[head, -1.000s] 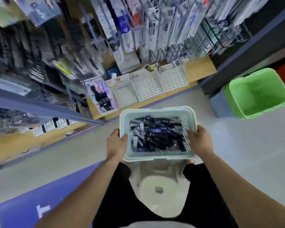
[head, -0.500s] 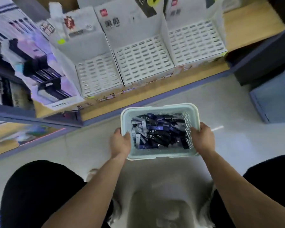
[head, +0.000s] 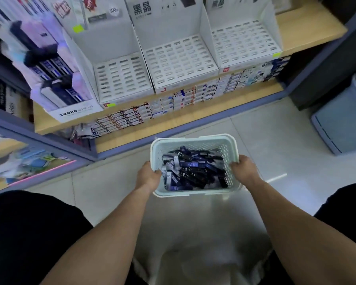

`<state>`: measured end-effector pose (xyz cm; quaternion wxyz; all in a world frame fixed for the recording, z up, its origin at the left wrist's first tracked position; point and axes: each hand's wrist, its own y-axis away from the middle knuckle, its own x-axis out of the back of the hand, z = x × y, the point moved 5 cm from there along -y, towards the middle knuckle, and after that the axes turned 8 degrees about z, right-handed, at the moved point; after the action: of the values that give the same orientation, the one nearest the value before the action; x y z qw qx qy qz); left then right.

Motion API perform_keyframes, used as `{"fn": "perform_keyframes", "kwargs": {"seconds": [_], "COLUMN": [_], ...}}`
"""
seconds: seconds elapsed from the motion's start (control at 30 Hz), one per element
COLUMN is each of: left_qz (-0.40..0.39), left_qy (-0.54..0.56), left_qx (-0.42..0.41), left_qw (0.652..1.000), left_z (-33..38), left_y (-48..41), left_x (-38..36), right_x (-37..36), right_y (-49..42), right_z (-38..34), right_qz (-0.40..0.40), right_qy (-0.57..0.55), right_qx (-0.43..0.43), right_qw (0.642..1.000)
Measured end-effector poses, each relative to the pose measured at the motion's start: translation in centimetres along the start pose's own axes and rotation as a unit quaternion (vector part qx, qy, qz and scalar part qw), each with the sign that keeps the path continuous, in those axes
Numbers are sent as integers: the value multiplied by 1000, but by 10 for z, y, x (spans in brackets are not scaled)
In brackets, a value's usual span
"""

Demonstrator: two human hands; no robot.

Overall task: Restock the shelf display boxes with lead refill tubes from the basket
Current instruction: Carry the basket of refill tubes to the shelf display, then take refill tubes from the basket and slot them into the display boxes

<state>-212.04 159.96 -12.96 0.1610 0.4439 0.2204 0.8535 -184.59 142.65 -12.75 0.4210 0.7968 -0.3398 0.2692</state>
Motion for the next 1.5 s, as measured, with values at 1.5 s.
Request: {"fn": "perform_keyframes", "kwargs": {"seconds": [1.5], "left_qz": [-81], "left_qy": [-254], "left_qx": [-340], "left_qw": [902], "left_z": [48], "left_y": [-44], "left_x": [-110], "right_x": [-90], "right_y": [-45], "right_z": [-29], "right_qz": [-146], "right_qy": [87], "right_qx": [205], "right_qw": [964]}}
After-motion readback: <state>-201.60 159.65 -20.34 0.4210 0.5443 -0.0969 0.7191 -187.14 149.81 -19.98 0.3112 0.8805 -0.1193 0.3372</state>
